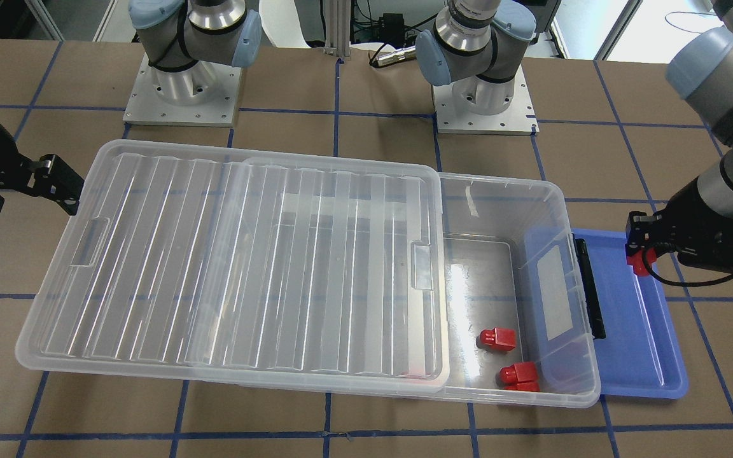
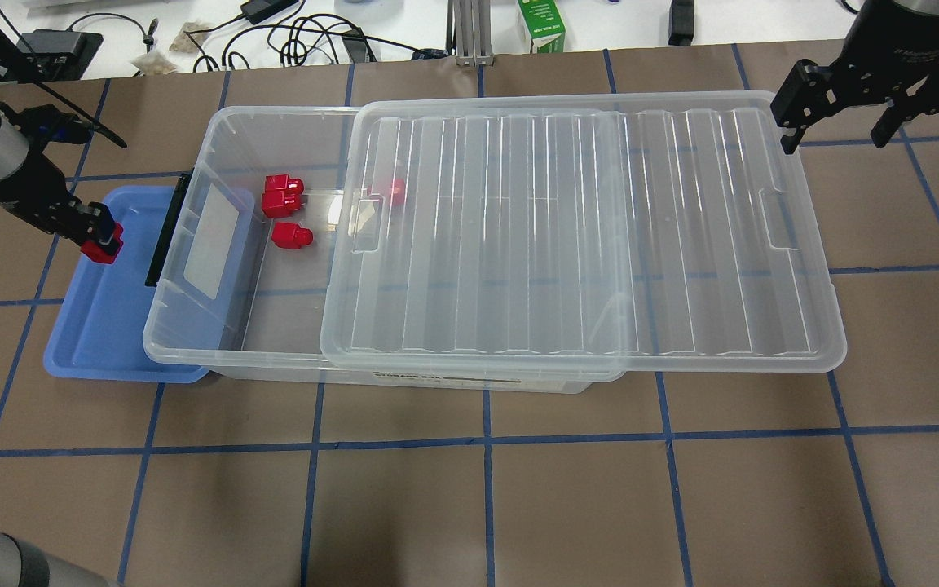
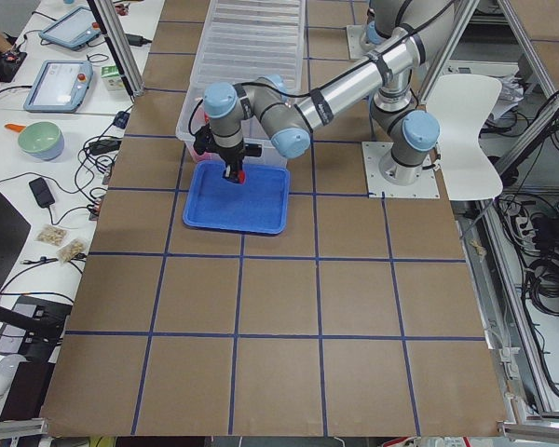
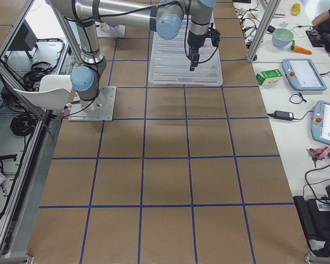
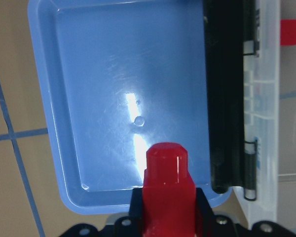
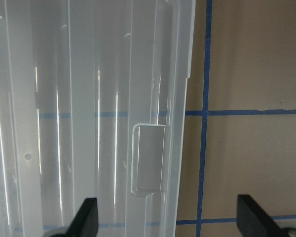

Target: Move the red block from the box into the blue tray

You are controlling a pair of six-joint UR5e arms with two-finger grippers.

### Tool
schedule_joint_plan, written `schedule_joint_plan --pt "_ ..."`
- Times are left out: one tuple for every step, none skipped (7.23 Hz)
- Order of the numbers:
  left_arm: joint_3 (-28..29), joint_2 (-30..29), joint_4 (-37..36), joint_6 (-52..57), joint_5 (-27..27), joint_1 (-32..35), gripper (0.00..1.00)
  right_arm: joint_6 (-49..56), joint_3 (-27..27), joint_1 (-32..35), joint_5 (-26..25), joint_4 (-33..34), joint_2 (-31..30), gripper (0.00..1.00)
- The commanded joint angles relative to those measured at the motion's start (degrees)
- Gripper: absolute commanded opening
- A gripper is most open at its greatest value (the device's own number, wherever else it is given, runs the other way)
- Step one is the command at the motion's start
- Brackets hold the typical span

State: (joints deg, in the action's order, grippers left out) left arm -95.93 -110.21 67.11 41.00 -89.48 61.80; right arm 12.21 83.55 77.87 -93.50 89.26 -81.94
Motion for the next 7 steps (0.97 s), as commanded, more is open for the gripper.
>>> schedule_joint_plan --pt "-0.4 -6.0 -5.3 2.0 1.5 -1.0 0.0 0.0 0.0 -0.2 -0.6 0.5 0.6 1.0" --pt "-0.4 -7.5 -6.2 1.9 1.5 -0.9 0.0 -0.1 0.2 -1.1 -1.2 0.3 1.2 1.0" --pt "-0.5 -8.3 -6.4 1.6 1.2 -0.9 0.0 0.1 1.8 -2.0 -1.1 0.8 1.9 1.0" --pt "-0.5 -8.4 -6.4 1.7 1.1 -0.9 0.51 0.7 3.2 -3.8 -1.9 1.9 2.0 1.0" --pt "-0.3 -8.6 -6.3 1.5 1.0 -0.9 0.83 1.0 3.6 -6.6 -3.9 2.8 2.5 1.0" --pt "0.0 -7.5 -5.8 0.8 0.7 -0.9 0.93 1.1 5.1 -9.0 -3.8 2.9 4.1 1.0" --pt "0.7 -6.2 -4.0 0.0 0.5 -0.5 0.96 0.7 6.5 -9.9 -3.5 3.5 4.5 1.0"
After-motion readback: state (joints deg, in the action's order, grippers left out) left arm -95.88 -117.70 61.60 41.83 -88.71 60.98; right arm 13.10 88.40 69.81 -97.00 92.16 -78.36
